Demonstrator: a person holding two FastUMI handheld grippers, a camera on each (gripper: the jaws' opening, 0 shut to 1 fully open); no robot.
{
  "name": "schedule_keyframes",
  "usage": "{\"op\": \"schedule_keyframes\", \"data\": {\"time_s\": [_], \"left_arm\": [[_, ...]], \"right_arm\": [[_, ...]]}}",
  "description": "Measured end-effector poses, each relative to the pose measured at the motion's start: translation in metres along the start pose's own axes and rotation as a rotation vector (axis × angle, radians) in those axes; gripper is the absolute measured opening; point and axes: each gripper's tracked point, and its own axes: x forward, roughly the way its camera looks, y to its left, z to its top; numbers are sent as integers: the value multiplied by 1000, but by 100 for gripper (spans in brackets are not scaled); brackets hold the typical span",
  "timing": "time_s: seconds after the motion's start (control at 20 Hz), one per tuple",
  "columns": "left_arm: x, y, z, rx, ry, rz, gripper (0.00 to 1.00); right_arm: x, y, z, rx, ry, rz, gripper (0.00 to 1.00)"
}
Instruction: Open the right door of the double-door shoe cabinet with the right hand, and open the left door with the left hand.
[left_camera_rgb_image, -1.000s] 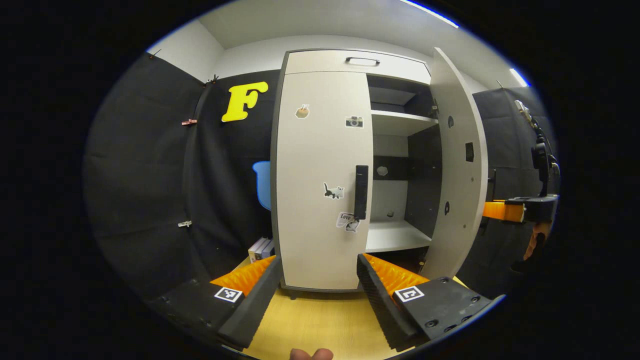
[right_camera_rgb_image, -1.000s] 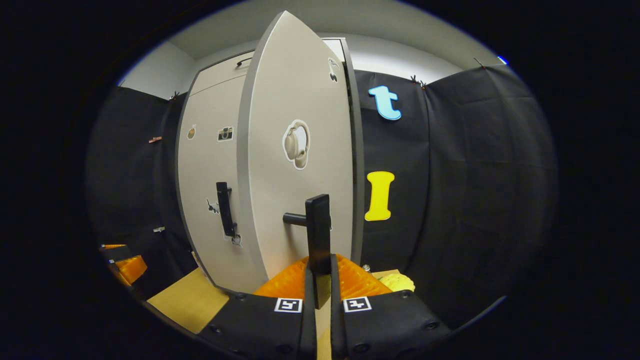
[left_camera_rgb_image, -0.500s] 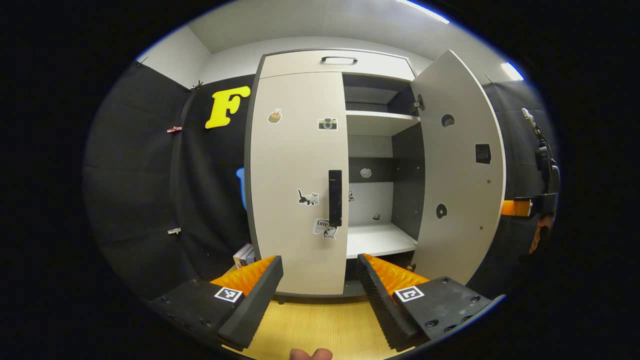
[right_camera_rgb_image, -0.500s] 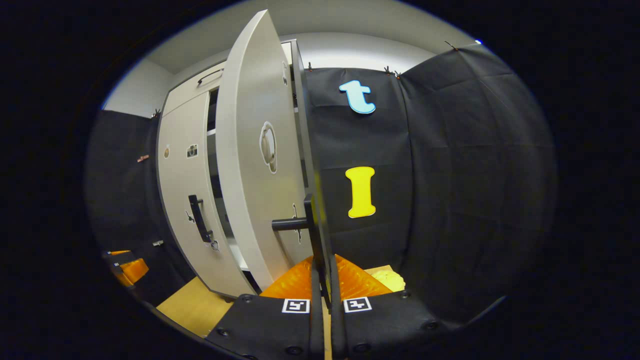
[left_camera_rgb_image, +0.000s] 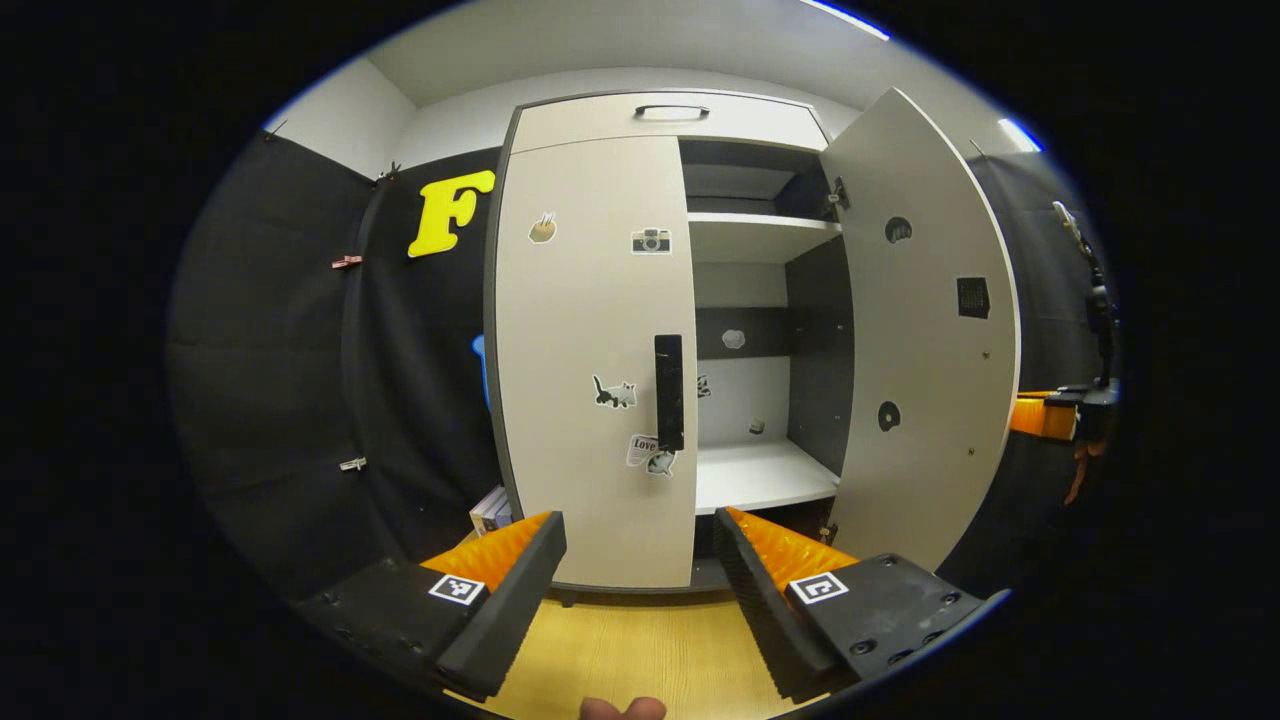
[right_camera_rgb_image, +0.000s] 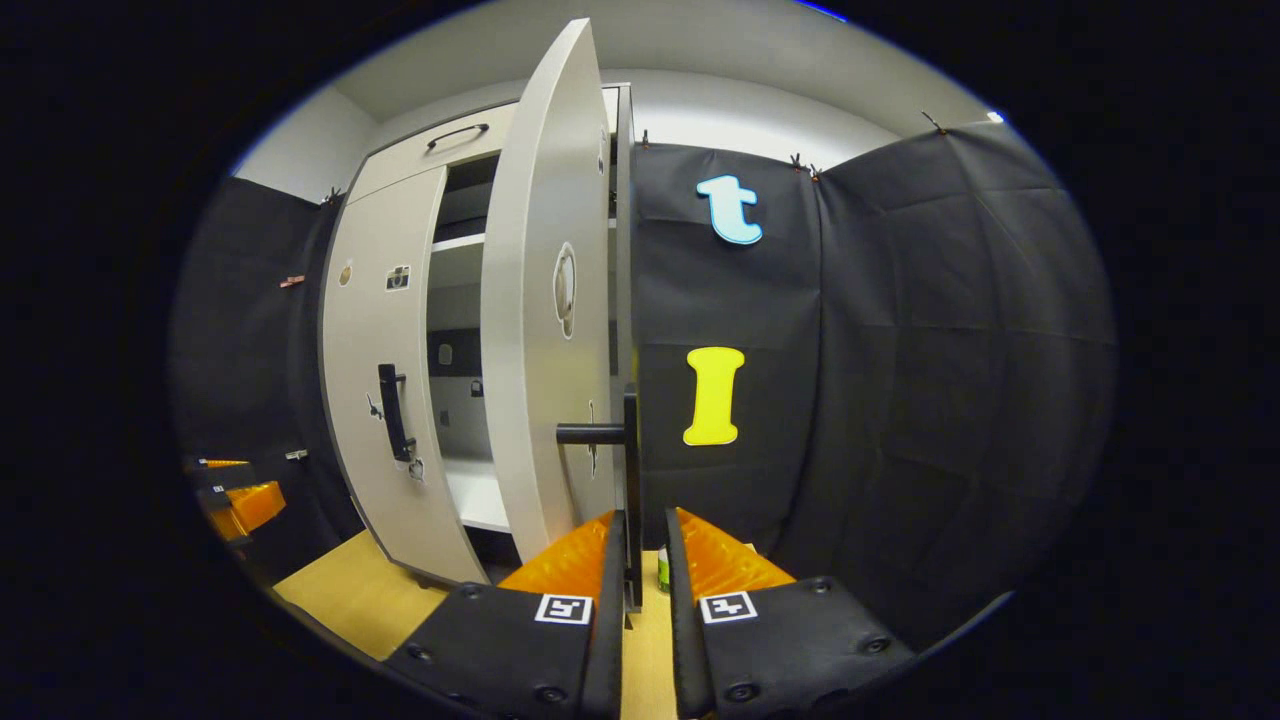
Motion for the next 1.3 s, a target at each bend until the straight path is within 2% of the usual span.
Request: {"op": "schedule_keyframes", "data": {"time_s": [0.15,0.2,0.3,0.35,0.45,0.55,0.6,0.65,0.85,1.1,1.3], "left_arm": [[5,-6,3,7,-2,-11,95],[7,-8,5,11,-6,-15,95],[12,-12,10,20,-14,-23,95],[15,-14,12,23,-18,-28,95],[21,-20,14,25,-24,-36,95],[29,-27,15,24,-24,-51,95],[34,-30,17,27,-24,-56,95],[38,-32,19,30,-28,-60,95],[61,-42,26,39,-42,-70,93],[93,-45,26,56,-41,-58,94],[132,-32,29,69,-55,5,95]], "right_arm": [[-8,0,3,20,-12,-4,25],[-12,-1,5,23,-17,-5,31],[-25,-3,9,31,-29,-9,32],[-26,-5,12,32,-35,-17,36],[-36,-8,15,28,-47,-32,45],[-49,-10,19,21,-59,-44,60],[-53,-11,20,19,-60,-51,72],[-57,-13,20,19,-64,-62,78],[-72,-32,22,2,-85,-154,99],[-76,-35,11,9,-55,-156,100],[-75,-35,13,8,-62,-156,99]]}}
